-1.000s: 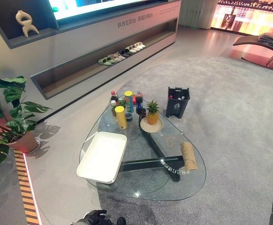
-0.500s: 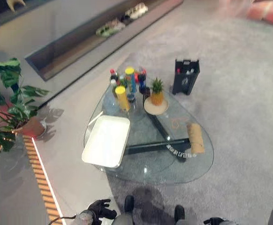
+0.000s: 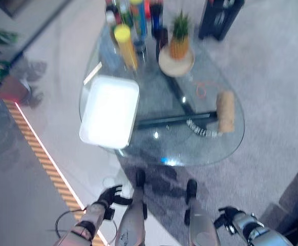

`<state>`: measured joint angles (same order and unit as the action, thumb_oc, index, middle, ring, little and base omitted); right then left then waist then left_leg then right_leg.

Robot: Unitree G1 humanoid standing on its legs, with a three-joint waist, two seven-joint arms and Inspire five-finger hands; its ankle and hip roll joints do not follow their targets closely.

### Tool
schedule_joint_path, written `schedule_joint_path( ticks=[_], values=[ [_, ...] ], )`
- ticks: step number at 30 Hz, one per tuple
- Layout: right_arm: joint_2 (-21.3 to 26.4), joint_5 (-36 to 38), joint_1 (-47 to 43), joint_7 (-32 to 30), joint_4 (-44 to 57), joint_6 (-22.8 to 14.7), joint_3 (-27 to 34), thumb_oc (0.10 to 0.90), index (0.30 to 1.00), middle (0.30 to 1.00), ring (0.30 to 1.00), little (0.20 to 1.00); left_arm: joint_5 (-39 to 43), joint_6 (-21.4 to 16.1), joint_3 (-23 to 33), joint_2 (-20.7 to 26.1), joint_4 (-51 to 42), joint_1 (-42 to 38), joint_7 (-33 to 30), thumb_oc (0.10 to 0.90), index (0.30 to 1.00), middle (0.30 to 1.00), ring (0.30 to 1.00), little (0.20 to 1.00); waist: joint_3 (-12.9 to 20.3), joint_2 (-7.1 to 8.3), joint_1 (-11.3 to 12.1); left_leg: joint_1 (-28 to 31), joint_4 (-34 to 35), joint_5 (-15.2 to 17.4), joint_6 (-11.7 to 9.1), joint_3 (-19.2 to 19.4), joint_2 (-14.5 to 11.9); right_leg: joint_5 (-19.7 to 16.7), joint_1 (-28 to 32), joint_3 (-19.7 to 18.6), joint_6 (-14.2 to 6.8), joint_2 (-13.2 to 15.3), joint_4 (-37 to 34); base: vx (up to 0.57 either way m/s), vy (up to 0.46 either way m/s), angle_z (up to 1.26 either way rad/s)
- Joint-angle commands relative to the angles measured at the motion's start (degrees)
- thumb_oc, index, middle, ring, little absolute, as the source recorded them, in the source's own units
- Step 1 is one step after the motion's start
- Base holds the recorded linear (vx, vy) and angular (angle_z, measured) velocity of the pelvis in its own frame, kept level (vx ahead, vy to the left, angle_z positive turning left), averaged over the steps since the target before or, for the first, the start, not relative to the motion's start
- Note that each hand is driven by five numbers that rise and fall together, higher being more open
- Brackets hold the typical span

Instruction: Wipe the table with a cloth and put it in the basket.

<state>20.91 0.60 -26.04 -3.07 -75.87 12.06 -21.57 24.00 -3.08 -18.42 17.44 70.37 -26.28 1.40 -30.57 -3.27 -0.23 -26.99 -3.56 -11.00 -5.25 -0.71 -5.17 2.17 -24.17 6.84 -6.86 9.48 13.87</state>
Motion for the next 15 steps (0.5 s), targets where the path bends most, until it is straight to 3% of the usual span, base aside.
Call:
schedule_joint_path(
  ticks=[1,7,15],
  values=[
    [2.72,2.37,4.12,-4.17,-0.25,2.02,0.84,0.800,0.900,0.900,0.900,0.900,2.78,-0.72,1.83,2.39,2.00,3.23,-1.55,0.800,0.900,0.900,0.900,0.900,0.77,1.90,0.39,-6.75,-14.29,8.13,1.84,-1.18,0.32,-4.26,-9.43,-3.70,1.00,2.64,5.58,-0.04,-0.037,0.29],
    [2.79,1.62,2.95,-7.62,0.94,2.00,1.44,0.800,0.900,0.900,0.900,0.900,3.63,-1.50,1.74,2.23,0.58,3.83,-1.92,0.800,0.900,0.900,0.900,0.900,0.77,1.40,0.16,-13.94,-23.04,11.39,2.77,-1.89,-0.04,-1.43,-16.50,-5.84,2.20,1.55,13.38,0.00,-0.018,0.11],
    [2.69,0.53,3.19,-10.94,1.58,1.98,1.60,0.800,0.900,0.900,0.900,0.900,4.55,-1.39,1.39,2.24,-1.04,4.25,-2.72,0.800,0.900,0.900,0.900,0.900,0.77,1.34,0.06,-19.09,-29.14,13.54,3.70,-2.54,-0.60,0.51,-21.77,-6.89,3.32,0.14,19.64,0.04,-0.011,-0.10]
  ],
)
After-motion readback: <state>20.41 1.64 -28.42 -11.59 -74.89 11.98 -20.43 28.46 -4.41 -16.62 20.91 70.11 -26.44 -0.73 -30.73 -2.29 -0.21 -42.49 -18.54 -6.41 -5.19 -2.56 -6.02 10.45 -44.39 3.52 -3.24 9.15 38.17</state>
